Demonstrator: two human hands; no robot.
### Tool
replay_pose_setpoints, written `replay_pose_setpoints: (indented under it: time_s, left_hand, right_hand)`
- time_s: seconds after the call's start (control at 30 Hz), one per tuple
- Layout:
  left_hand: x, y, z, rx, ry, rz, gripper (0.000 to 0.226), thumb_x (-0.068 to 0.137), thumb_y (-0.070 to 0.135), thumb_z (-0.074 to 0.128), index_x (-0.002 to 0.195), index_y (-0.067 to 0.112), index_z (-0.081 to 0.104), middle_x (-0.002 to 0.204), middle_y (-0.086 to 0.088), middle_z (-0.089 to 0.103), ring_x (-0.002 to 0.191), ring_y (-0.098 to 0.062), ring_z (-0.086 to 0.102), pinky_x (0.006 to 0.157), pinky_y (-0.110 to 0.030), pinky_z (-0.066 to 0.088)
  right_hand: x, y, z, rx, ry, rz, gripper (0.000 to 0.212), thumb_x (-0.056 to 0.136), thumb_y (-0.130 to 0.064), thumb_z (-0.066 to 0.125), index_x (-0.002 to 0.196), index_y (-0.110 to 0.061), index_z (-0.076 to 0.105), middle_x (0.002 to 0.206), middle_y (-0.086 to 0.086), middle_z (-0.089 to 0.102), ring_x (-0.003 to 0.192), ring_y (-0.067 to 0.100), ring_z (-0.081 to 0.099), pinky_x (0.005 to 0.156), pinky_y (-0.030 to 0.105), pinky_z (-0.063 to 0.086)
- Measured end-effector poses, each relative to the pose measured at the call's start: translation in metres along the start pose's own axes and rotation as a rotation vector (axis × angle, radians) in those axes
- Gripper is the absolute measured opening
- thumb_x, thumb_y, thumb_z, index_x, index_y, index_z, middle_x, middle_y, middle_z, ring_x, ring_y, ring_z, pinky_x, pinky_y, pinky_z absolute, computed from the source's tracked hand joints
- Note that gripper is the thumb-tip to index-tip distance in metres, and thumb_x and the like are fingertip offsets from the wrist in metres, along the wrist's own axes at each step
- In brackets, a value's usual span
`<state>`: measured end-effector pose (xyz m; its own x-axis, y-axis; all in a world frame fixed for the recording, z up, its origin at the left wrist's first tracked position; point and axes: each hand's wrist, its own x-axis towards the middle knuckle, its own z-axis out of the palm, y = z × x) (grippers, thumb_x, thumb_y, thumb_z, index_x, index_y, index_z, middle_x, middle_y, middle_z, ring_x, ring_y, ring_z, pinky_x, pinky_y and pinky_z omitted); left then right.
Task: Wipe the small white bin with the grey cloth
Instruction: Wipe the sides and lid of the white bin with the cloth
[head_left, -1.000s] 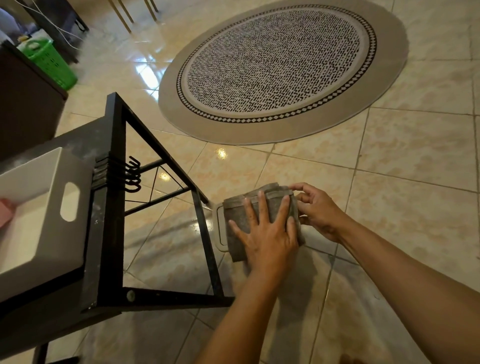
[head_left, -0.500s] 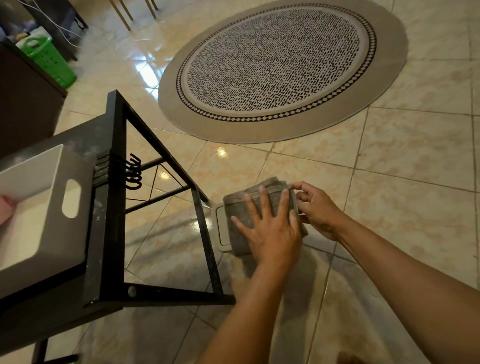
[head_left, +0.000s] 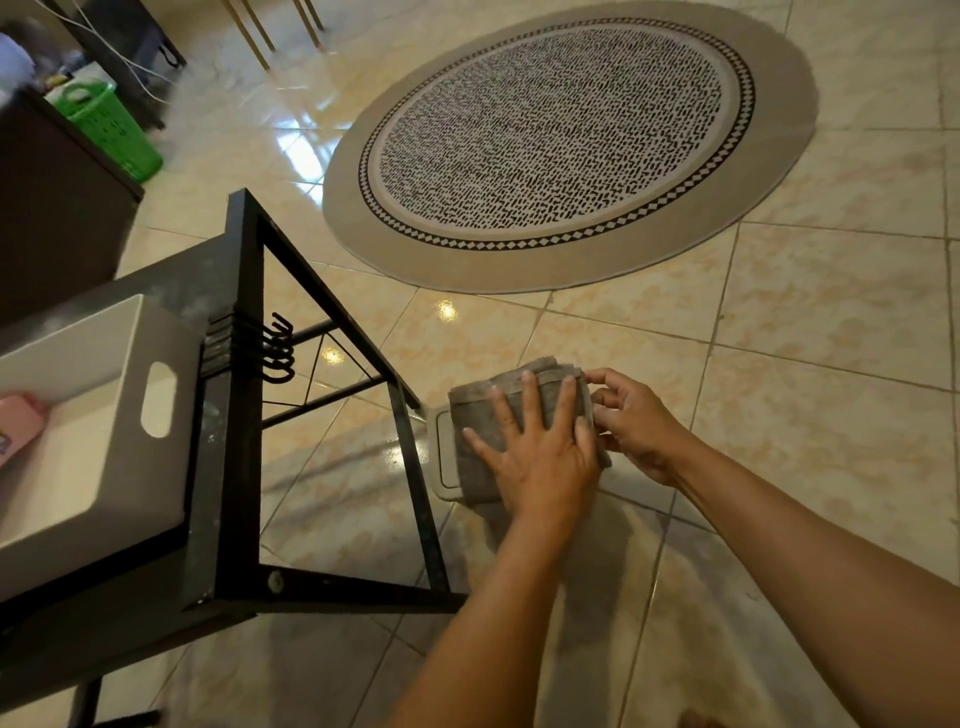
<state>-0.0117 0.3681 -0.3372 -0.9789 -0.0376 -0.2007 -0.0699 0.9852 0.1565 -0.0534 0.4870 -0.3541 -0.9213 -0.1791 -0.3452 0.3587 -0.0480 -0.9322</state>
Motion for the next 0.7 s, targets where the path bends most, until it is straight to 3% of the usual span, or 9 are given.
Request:
replay_pose_setpoints:
  time_s: [0.13, 0.23, 0.4, 0.5, 0.7]
  left_hand:
    - [0.018, -0.035, -0.008, -0.027, 0.051, -0.075, 0.058, 0.100, 0.047, 0.018, 0.151, 0.046, -0.007, 0.164, 0.000, -0.013, 0.147, -0.032, -0.020, 0.109, -0.073, -0.009]
    - [0.003, -0.051, 0.000, -0.030, 0.074, -0.140, 0.060, 0.095, 0.050, 0.013, 0.149, 0.048, -0.015, 0.163, 0.000, -0.019, 0.146, -0.031, -0.025, 0.108, -0.071, -0.015]
    - [-0.017, -0.007, 0.013, -0.015, 0.073, -0.012, 0.058, 0.094, 0.053, 0.005, 0.147, 0.048, -0.018, 0.160, 0.000, -0.025, 0.144, -0.033, -0.029, 0.107, -0.068, -0.019]
    - [0.003, 0.004, 0.006, 0.007, 0.024, 0.006, 0.057, 0.099, 0.051, 0.010, 0.149, 0.046, -0.015, 0.162, 0.000, -0.023, 0.144, -0.033, -0.029, 0.108, -0.070, -0.015]
    - [-0.002, -0.046, 0.006, -0.054, 0.117, -0.152, 0.061, 0.094, 0.050, 0.012, 0.152, 0.046, -0.007, 0.164, -0.001, -0.016, 0.145, -0.030, -0.026, 0.109, -0.070, -0.012]
  right_hand:
    - [0.002, 0.002, -0.001, -0.007, 0.018, 0.001, 0.032, 0.096, 0.005, 0.050, 0.123, -0.011, 0.058, 0.073, 0.005, 0.058, 0.063, 0.014, 0.059, 0.063, 0.034, 0.055]
    - [0.004, 0.004, 0.000, 0.006, 0.011, 0.003, 0.030, 0.097, 0.003, 0.050, 0.121, -0.012, 0.059, 0.076, 0.006, 0.058, 0.068, 0.017, 0.059, 0.065, 0.035, 0.055]
    - [0.002, 0.003, -0.001, 0.033, -0.019, 0.002, 0.030, 0.097, 0.004, 0.050, 0.120, -0.013, 0.059, 0.081, 0.008, 0.066, 0.069, 0.016, 0.064, 0.058, 0.029, 0.054]
    - [0.000, 0.003, 0.000, 0.044, -0.012, 0.008, 0.033, 0.096, 0.004, 0.050, 0.120, -0.016, 0.058, 0.080, 0.002, 0.071, 0.066, 0.013, 0.067, 0.053, 0.027, 0.052]
    - [0.000, 0.005, 0.003, 0.016, 0.022, -0.006, 0.029, 0.097, 0.002, 0.050, 0.121, -0.012, 0.058, 0.072, 0.003, 0.058, 0.067, 0.015, 0.059, 0.063, 0.034, 0.055]
